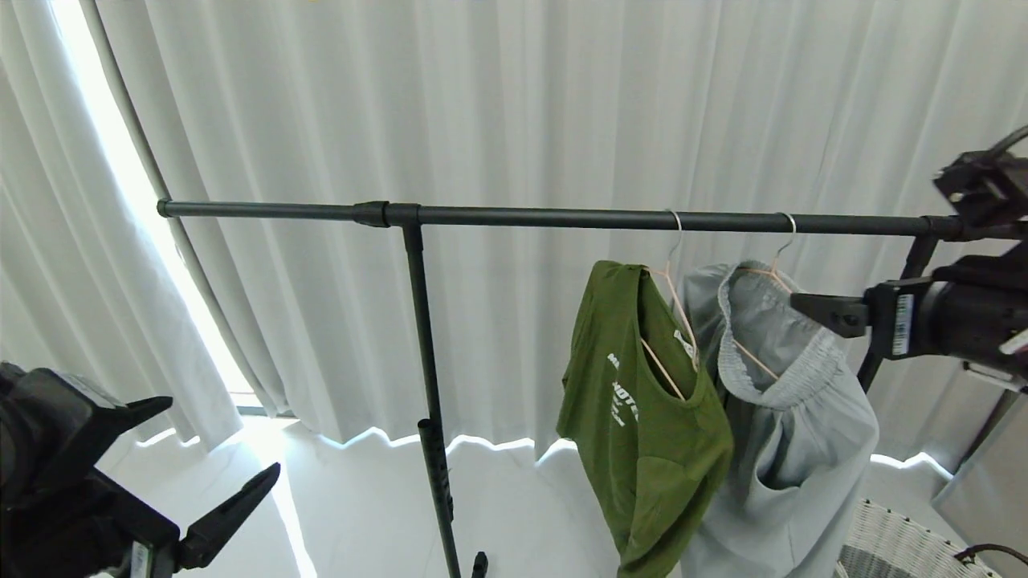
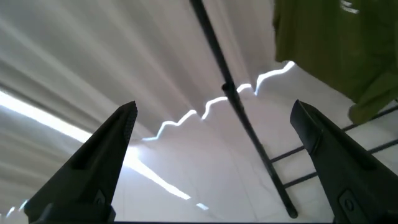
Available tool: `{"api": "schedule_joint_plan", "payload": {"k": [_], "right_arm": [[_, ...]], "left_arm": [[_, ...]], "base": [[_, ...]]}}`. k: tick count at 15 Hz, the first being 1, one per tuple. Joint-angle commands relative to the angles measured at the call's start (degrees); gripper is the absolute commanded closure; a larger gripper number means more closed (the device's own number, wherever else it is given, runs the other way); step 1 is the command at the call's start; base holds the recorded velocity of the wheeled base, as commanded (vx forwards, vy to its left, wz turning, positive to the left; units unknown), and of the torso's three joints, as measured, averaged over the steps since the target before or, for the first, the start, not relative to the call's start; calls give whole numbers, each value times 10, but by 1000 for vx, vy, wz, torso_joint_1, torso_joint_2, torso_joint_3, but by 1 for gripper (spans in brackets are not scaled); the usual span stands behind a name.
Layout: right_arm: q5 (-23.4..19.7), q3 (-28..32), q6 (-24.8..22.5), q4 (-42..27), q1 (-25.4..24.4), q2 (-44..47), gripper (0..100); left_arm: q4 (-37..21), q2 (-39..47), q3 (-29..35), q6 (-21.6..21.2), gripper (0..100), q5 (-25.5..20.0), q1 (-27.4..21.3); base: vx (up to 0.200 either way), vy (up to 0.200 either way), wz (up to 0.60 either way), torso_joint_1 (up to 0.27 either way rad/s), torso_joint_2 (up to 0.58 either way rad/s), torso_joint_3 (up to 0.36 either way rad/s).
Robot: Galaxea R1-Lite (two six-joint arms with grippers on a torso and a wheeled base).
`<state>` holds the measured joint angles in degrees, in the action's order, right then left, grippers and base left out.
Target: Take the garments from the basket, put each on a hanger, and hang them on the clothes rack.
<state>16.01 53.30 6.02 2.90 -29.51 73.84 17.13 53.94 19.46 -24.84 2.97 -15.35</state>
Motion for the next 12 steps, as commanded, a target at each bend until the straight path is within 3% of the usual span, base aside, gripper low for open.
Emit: {"api": "schedule_joint_plan", "payload": {"k": [1,4,7,9,12], "right_arm": [[-6,-44,-34,0,75,-87,0],[-59,-83,-73,-1,162,-132,0],[-62,-108,-116,-1,235,-147,0],[-62,-125,-130,-1,269,-161,0],[-63,-146,-136,-2,289,-193,0]], "left_arm": [[2,-24,-3,1,0,0,66],[2,-51,-15,9,0,-1,146],[2,-74,-30,48,0,0,219],[2,-100,-42,60,0,0,256],[2,-152,-72,66,0,0,275]], "base": [[-200,0,0,-7,-7,2],[-200,0,0,-1,1,6],[-200,0,0,2,4,9],[-200,0,0,2,5,2],[-200,0,0,4,5,-1]]}}
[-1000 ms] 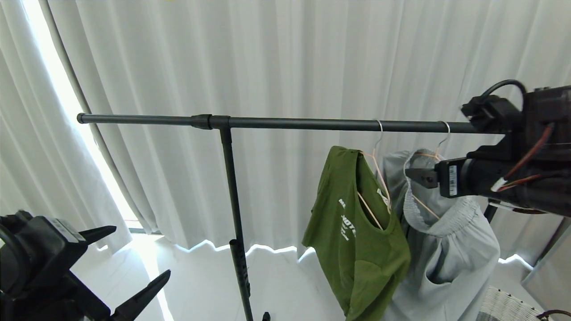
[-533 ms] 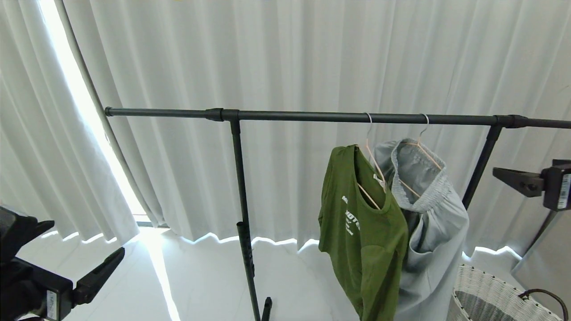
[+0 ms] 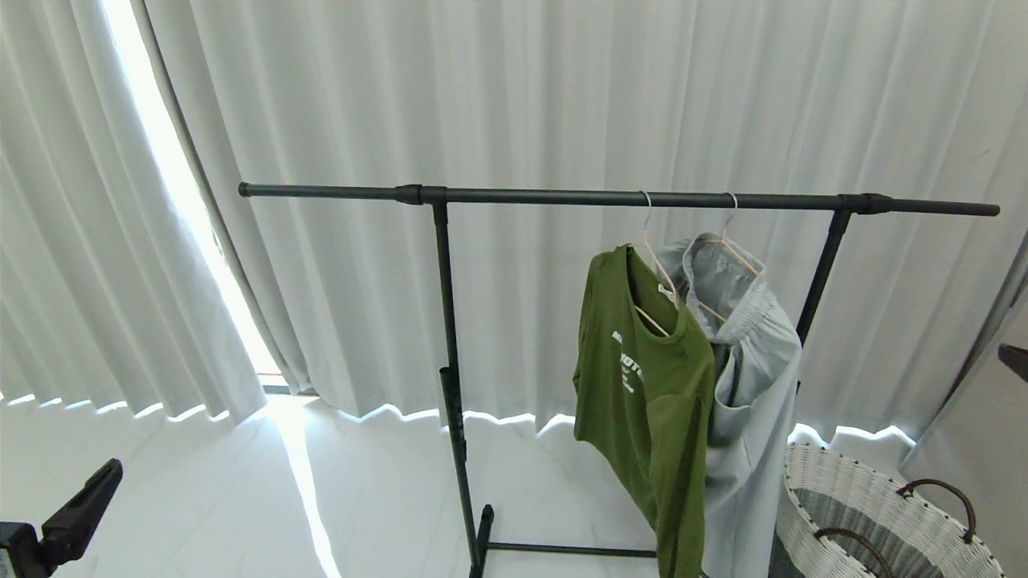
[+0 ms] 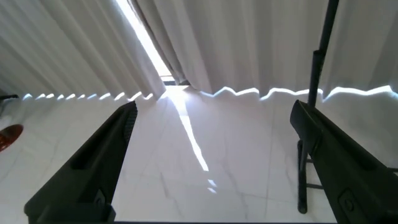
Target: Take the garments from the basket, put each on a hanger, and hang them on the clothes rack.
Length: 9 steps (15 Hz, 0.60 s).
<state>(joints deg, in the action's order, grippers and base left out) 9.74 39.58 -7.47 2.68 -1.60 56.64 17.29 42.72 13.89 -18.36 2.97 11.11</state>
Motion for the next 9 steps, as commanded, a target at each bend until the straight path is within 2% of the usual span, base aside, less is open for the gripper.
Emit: {"api": "schedule_joint_plan", "payload": {"k": [1,2,7,9], "right_arm": [[-1,-13,-1,0,12,-33,0],[-1,-18,-1,0,12,-44,0],[-5,-54,2,1,12,-113,0],[-32,-71,-1,1,12,-155,0]], "left_arm": [[0,-55,-23,1,0,0,10],[0,-68,-28,1,0,0,10],[-1,-166,-74,11,0,-3,9],[-1,-240,-121,10,0,-10,5]], "base": [[-200,0,0,7,2,-2],[-200,0,0,-7,-2,2],[0,0,0,0,0,0],[0,0,0,0,0,0]]}}
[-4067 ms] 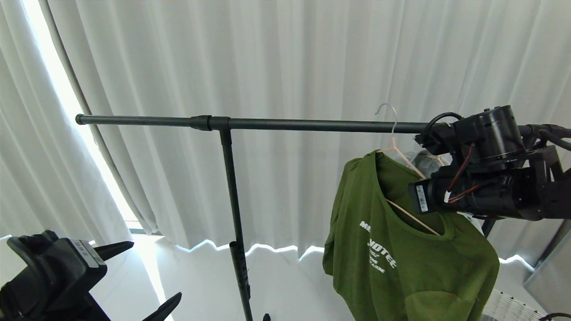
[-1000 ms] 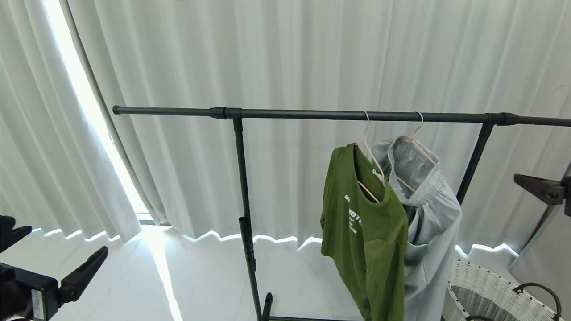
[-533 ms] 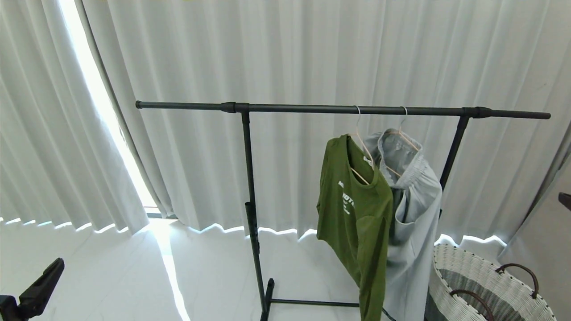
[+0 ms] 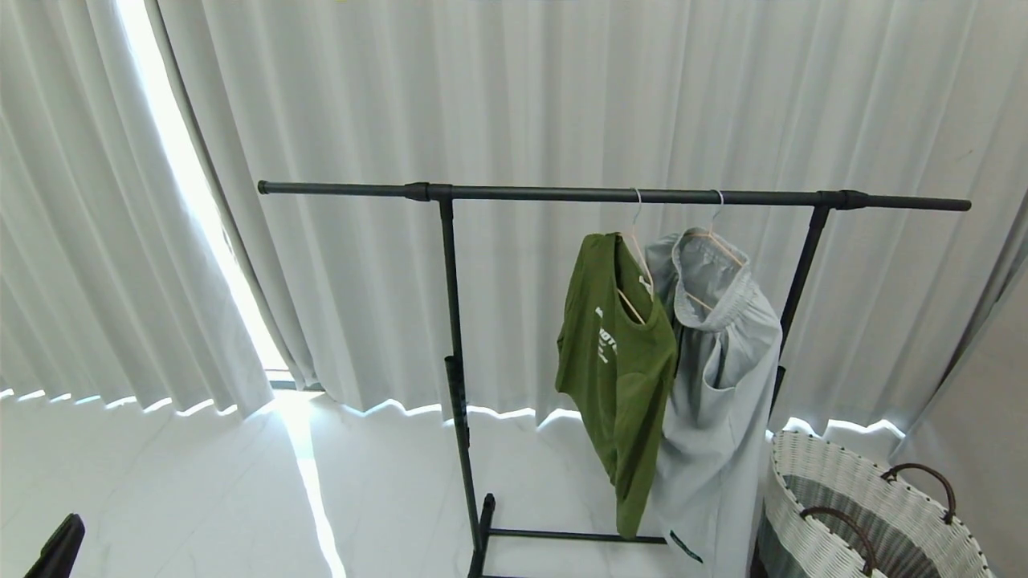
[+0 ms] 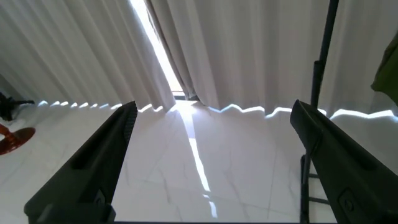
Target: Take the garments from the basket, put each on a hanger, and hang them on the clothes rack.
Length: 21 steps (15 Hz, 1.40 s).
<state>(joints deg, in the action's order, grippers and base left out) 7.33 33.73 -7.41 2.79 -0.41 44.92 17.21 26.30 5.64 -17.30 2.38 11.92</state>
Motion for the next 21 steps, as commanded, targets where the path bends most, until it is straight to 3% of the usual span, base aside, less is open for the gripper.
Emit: {"api": "schedule_joint_plan", "payload": {"k": [1,4,5,7,9,11,14,15,19,21], "right_arm": [[-10,-17,-2,-2,0,-52,0],[-12,-31,-2,-6,0,-89,0],[-12,-38,-2,-7,0,-99,0],[-12,-46,-2,-8,0,-114,0],[-11,-46,-2,-8,0,-125,0],[-11,-53,-2,-9,0,-141,0],[-11,-74,-3,-14,0,-166,0],[-12,-74,-3,-28,-1,-172,0],[-13,-75,-13,-33,-4,-173,0],[-16,-75,-14,-33,-4,-173,0]], "left_arm": [[-3,-108,-56,0,0,-21,-9],[-103,-209,-56,2,0,-113,-33],[-135,-208,-56,7,0,-135,-34],[-140,-207,-56,43,0,-129,-33],[-137,-208,-56,53,0,-48,-33],[-138,-208,-56,83,0,-28,-33],[-140,-206,-56,83,0,-43,-35],[-142,-203,-56,87,0,-98,-62],[-142,-199,-56,97,0,-94,-178],[-141,-208,-56,101,0,-67,-183]], "base": [[0,0,0,0,0,0],[0,0,0,0,0,0],[0,0,0,0,0,0],[0,0,0,0,0,0],[0,0,0,0,0,0],[0,0,0,0,0,0],[0,0,0,0,0,0],[0,0,0,0,0,0],[0,0,0,0,0,0],[0,0,0,0,0,0]]}}
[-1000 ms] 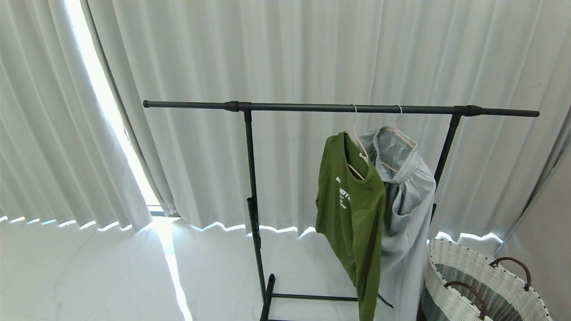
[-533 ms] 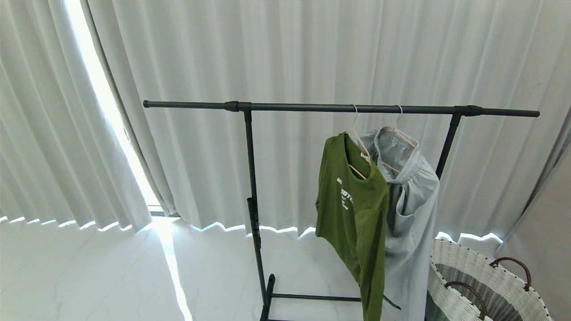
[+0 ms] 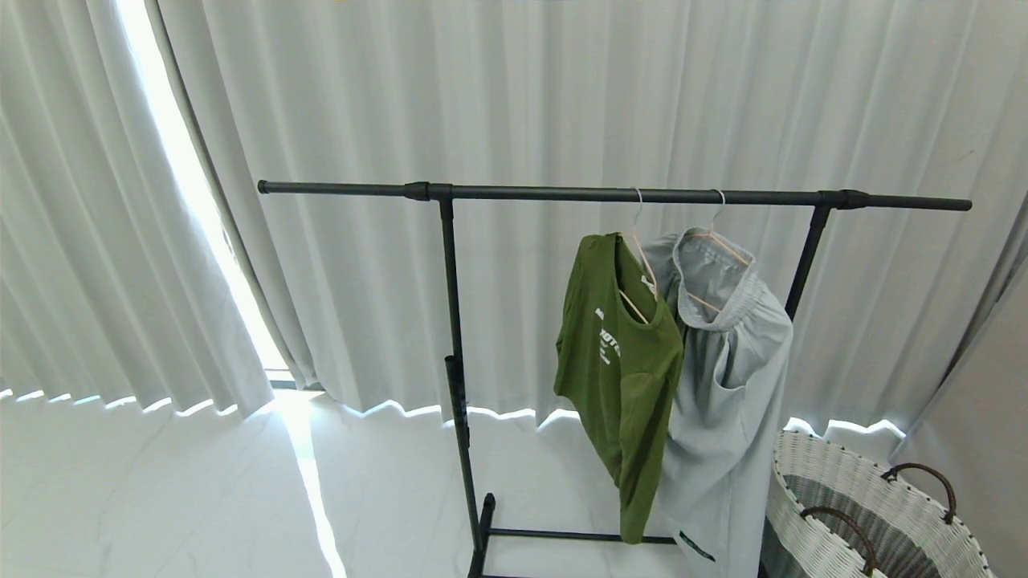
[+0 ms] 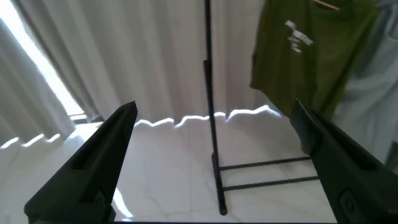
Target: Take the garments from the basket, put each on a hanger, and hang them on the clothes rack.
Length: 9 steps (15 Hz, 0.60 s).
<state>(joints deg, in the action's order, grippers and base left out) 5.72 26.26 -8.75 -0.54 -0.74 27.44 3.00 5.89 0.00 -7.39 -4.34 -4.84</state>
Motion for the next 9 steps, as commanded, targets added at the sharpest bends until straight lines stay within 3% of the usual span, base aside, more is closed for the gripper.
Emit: {"api": "schedule_joint_plan", "payload": {"k": [1,3,9], "right_arm": [[0,0,0,1,0,2,0],[0,0,1,1,0,-1,0],[-14,-5,1,1,0,-6,0]], "left_arm": [[1,-4,0,8,0,50,-15],[-5,-4,0,89,0,105,-14],[-10,-4,0,91,0,115,-10]], "base": [[0,0,0,0,0,0],[0,0,0,0,0,0],[0,0,0,0,0,0]]}}
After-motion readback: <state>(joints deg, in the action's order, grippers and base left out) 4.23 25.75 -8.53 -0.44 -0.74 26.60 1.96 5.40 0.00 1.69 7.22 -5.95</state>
